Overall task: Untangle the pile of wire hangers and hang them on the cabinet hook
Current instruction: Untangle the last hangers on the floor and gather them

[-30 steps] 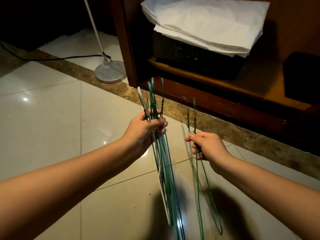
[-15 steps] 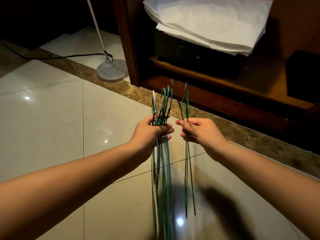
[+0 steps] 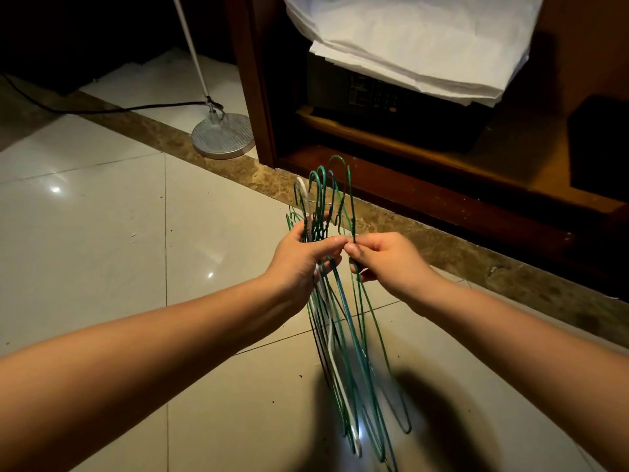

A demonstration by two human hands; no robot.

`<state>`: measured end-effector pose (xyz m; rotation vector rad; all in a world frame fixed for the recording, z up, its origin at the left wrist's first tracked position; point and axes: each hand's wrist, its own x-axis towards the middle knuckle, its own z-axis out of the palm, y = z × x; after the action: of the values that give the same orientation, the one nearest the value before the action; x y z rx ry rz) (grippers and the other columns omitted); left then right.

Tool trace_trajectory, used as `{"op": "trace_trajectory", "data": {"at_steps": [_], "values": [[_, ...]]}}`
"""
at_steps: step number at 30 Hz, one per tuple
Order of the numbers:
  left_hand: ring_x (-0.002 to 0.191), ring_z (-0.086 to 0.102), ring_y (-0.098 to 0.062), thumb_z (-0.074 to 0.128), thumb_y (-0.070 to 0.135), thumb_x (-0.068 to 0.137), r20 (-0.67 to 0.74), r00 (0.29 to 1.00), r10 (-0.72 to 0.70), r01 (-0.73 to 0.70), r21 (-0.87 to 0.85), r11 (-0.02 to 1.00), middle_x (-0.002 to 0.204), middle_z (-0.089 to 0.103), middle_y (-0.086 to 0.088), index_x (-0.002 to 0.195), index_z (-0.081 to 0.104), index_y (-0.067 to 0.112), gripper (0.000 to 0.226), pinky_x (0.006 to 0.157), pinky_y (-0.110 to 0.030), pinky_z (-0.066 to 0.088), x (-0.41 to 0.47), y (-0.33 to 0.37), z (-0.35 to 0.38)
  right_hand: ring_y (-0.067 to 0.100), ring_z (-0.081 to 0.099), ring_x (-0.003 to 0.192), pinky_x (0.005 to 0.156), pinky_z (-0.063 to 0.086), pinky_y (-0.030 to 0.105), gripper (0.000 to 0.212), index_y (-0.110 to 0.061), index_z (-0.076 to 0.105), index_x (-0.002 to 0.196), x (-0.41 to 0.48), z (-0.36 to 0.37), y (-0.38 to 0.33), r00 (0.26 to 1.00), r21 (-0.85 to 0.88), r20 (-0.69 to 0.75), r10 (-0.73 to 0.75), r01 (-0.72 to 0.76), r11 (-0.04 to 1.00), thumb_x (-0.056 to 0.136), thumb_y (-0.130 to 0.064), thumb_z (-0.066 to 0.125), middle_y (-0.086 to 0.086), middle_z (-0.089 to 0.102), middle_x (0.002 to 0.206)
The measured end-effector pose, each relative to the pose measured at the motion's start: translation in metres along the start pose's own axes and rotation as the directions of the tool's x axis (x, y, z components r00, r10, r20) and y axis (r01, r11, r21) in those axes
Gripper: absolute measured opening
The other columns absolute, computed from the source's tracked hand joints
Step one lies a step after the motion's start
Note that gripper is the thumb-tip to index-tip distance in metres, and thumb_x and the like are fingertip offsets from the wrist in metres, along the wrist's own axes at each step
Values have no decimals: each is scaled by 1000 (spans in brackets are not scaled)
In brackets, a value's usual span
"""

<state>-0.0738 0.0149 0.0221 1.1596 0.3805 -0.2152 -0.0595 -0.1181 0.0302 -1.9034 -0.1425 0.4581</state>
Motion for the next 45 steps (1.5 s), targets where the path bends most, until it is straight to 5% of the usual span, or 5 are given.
{"op": "trace_trajectory", "data": {"at_steps": [14, 22, 28, 37, 45], "values": [[69, 63, -17, 55, -9, 84, -192, 981, -8, 2, -29, 1000, 78, 59, -9, 93, 55, 10, 20, 61, -27, 53, 22, 4, -12, 11, 55, 60, 52, 44, 19, 24, -17, 64, 80, 1, -2, 12, 994, 73, -56, 98, -94, 993, 95, -13, 46, 0, 54, 65], [73, 59, -16, 43, -8, 91, -253, 967, 5, 33, 147, 989, 84, 59, -7, 88, 58, 13, 27, 73, -32, 52, 32, 4, -43, 10, 52, 59, 57, 44, 24, 24, -13, 63, 86, 1, -30, 43, 974, -145, -57, 219, -225, 964, 97, -12, 42, 0, 52, 66], [73, 62, -18, 51, -4, 90, -204, 973, -106, 150, 211, 966, 81, 60, -8, 88, 60, 11, 18, 70, -32, 54, 10, -12, -42, 8, 59, 61, 58, 46, 21, 15, -11, 63, 82, 18, -22, 38, 990, -330, -138, 41, -85, 940, 92, -15, 53, 1, 60, 70], [73, 65, -18, 53, -1, 89, -103, 994, -22, 27, 43, 999, 83, 66, -12, 103, 58, 8, 18, 72, -31, 54, -5, -5, -15, -2, 59, 54, 51, 43, 14, 20, -15, 58, 74, 40, 14, 3, 999, -93, 44, -9, 14, 996, 93, -10, 52, 2, 67, 82], [79, 63, -19, 56, -4, 86, -195, 981, 12, -32, -99, 995, 90, 64, -6, 98, 56, 21, 27, 69, -31, 56, 14, 20, 2, 17, 64, 74, 68, 51, 31, 27, -27, 72, 75, 55, 26, -14, 996, -111, -93, 10, -20, 994, 82, -7, 56, -2, 69, 73]]}}
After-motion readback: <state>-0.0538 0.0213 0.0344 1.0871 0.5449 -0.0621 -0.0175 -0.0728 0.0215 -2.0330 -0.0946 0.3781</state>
